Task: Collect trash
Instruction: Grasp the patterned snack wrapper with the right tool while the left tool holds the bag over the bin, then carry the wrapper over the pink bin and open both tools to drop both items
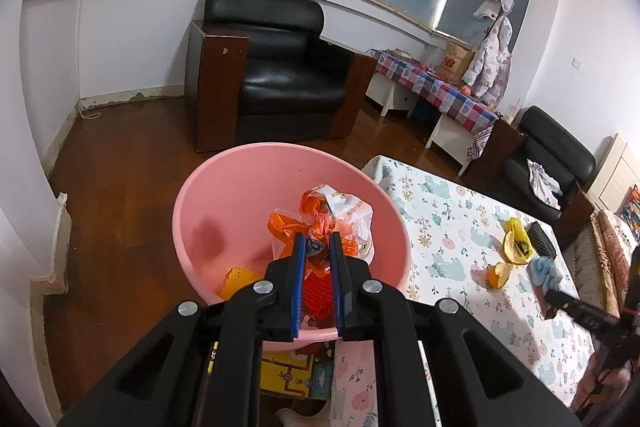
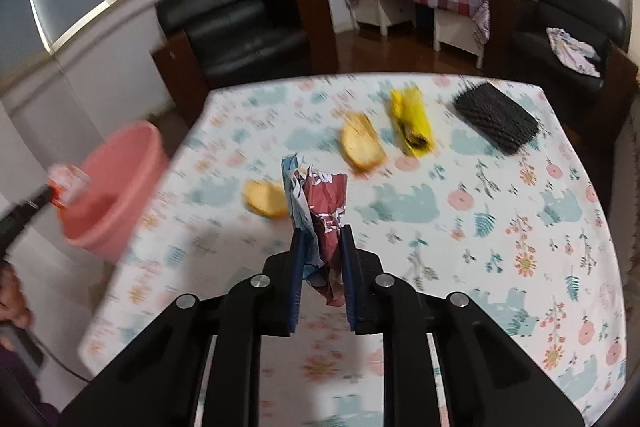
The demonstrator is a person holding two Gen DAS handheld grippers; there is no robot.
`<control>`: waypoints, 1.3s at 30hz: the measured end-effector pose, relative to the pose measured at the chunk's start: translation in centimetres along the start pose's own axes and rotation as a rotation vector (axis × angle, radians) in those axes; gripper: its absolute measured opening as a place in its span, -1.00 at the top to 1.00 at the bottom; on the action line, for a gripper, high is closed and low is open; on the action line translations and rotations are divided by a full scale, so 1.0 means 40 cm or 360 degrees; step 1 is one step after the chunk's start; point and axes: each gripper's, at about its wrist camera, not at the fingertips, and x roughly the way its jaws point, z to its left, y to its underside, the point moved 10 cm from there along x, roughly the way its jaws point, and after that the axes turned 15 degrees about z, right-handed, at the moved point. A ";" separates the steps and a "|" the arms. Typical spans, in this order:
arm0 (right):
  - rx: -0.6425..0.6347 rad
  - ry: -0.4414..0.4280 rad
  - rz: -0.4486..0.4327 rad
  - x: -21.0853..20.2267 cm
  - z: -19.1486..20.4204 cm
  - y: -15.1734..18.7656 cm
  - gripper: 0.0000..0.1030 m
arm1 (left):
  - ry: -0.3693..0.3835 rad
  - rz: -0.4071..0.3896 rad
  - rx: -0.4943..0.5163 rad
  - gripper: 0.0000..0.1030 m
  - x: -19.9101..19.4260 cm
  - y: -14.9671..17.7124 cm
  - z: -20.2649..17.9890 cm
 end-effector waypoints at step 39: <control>-0.0436 -0.0403 0.0207 0.193 0.645 -0.121 0.65 | -0.0130 0.0058 -0.0068 0.78 0.084 -0.016 0.076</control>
